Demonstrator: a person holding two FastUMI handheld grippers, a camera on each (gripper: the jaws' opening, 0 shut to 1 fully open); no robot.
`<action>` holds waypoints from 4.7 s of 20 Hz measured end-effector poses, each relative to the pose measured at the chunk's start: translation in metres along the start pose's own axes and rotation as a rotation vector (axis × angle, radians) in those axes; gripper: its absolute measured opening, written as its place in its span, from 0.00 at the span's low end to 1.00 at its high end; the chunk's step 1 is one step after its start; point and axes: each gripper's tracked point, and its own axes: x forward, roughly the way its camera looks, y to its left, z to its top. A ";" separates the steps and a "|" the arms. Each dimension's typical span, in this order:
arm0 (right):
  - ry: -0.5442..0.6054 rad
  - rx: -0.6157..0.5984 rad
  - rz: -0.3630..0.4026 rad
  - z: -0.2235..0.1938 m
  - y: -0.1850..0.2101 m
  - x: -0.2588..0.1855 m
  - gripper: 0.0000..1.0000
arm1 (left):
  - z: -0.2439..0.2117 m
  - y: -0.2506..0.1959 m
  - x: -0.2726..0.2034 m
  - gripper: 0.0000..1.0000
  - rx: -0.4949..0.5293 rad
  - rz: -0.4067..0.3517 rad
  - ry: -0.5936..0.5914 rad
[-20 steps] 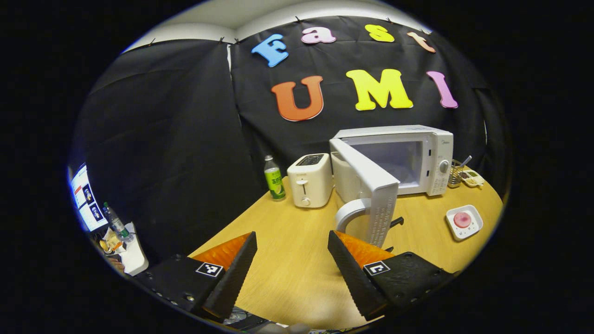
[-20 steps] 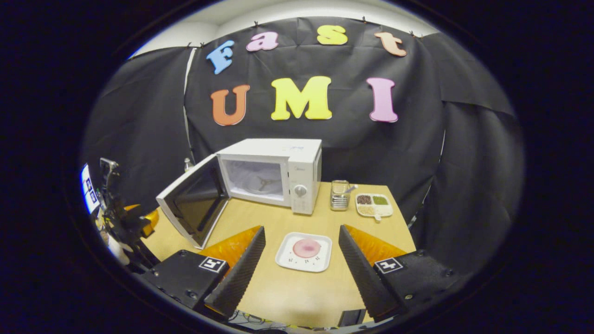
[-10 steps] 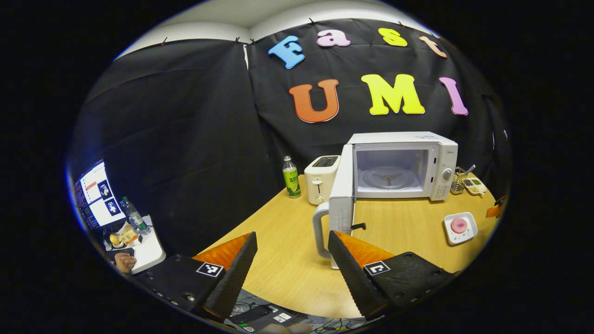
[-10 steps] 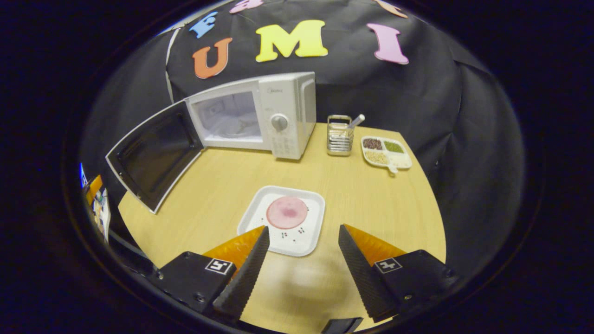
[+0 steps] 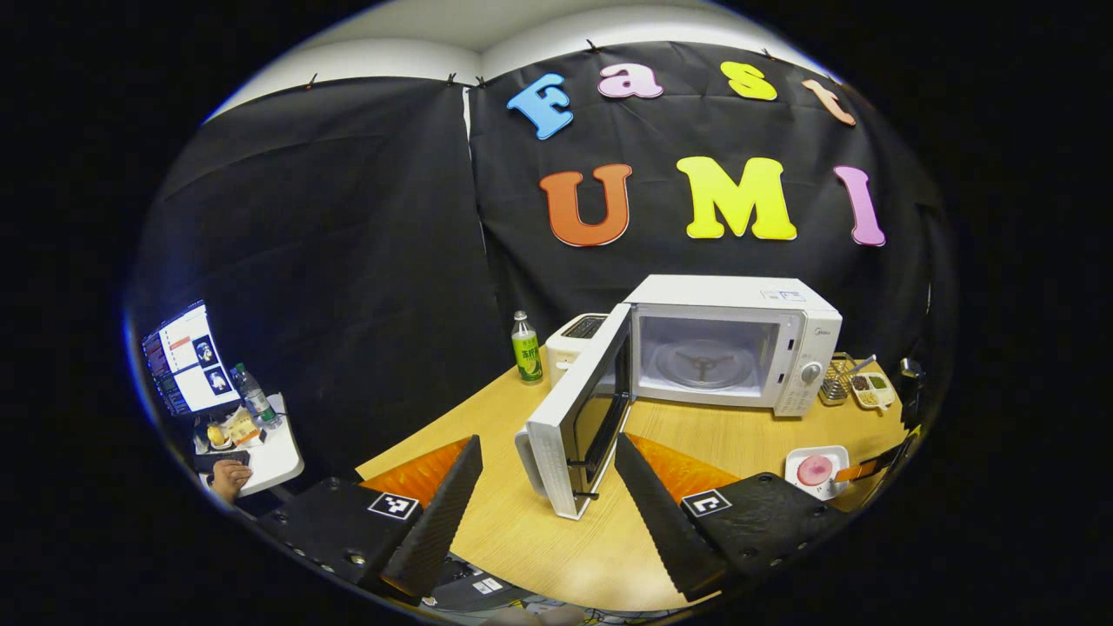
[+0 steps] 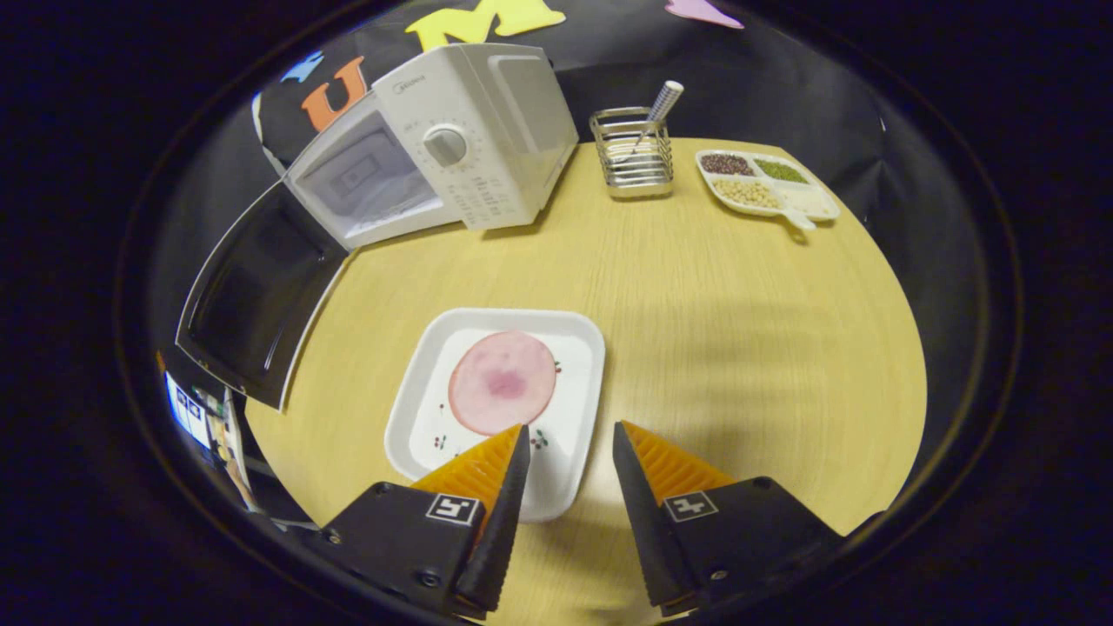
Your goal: Open the microwave oven with the left hand, put the food in, and close the microwave oven.
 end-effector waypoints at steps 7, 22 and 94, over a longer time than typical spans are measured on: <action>0.099 0.015 -0.086 -0.011 -0.005 0.005 0.12 | 0.006 0.009 0.007 0.94 -0.011 -0.011 -0.008; 0.018 0.473 0.133 -0.016 0.052 -0.014 0.04 | 0.000 0.064 0.059 0.94 0.000 -0.112 -0.007; -0.672 -0.124 -0.151 0.126 0.212 -0.272 1.00 | 0.009 0.133 0.136 0.94 0.000 -0.105 -0.161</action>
